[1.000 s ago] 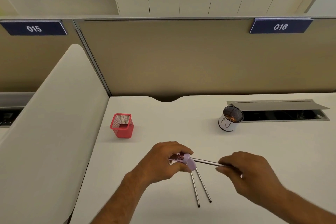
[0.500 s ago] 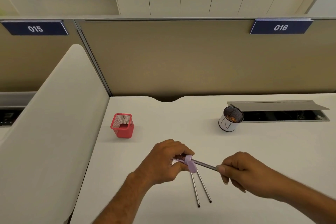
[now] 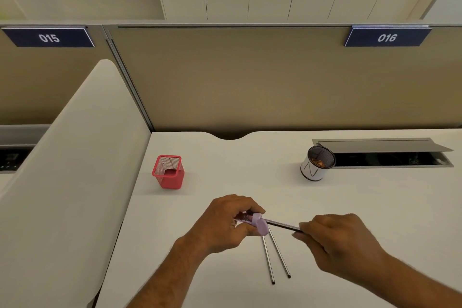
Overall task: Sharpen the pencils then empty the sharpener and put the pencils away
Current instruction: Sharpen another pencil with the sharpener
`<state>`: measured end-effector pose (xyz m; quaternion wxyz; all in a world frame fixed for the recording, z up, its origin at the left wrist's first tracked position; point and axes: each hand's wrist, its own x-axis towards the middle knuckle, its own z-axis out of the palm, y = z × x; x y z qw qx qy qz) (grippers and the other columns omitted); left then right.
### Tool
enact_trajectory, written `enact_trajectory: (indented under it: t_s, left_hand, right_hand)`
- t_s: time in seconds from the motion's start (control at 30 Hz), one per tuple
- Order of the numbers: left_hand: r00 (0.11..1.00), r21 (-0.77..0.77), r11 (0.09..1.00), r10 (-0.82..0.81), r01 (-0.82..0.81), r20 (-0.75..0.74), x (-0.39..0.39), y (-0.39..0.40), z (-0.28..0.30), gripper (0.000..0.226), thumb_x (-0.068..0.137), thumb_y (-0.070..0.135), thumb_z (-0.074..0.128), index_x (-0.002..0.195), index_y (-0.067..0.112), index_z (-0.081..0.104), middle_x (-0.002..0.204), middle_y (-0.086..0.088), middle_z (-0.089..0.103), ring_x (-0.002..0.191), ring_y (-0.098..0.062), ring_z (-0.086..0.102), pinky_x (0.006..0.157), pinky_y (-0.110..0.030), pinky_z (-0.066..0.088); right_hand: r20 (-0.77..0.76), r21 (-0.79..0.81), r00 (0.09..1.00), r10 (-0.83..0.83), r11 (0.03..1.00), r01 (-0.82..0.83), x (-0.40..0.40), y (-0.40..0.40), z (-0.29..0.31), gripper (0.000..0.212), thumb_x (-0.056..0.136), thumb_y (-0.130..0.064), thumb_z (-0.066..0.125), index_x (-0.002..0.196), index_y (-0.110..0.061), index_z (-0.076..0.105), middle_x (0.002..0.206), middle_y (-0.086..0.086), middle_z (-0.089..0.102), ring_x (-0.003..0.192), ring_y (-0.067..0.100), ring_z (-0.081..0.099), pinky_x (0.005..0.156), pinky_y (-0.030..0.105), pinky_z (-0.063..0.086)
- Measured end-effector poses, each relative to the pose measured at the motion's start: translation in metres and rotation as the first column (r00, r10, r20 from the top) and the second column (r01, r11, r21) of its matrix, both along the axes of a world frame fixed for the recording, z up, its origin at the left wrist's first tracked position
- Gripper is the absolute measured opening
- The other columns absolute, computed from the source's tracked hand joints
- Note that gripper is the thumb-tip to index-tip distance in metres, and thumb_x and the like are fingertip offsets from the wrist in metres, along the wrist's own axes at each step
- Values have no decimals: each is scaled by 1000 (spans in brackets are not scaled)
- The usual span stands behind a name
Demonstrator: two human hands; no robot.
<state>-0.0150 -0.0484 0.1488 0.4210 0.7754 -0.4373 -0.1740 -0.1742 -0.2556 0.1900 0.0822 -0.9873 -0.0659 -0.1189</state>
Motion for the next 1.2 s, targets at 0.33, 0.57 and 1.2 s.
enact_trajectory:
  t_s: [0.33,0.57,1.2]
  left_hand:
    - [980,-148,988,-12,42,197,0,-3,-1,22,74,9,79,92,20,74,88,11,72,77,-13,58,69,-37,50]
    - [967,-258,966,73,-8,244,0,-4,-9,19,77,10,75,83,26,67,81,13,69,74,-16,59,69,-45,46]
    - [963,-381,896,266,-227,51,2,0,-15,31,77,24,81,105,26,68,97,18,68,90,-15,64,73,-25,59]
  right_hand:
    - [-703,688,705,91,335,644,15,-6,17,23,78,-19,80,66,-2,72,52,18,65,29,14,38,37,16,27]
    - [-743,645,586,324,114,755,10,-4,13,37,83,-31,70,81,6,71,51,12,61,27,9,36,32,13,24]
    - [-623,777,771,134,-14,630,-5,5,7,30,74,-22,71,84,6,72,64,23,61,42,20,43,39,23,32]
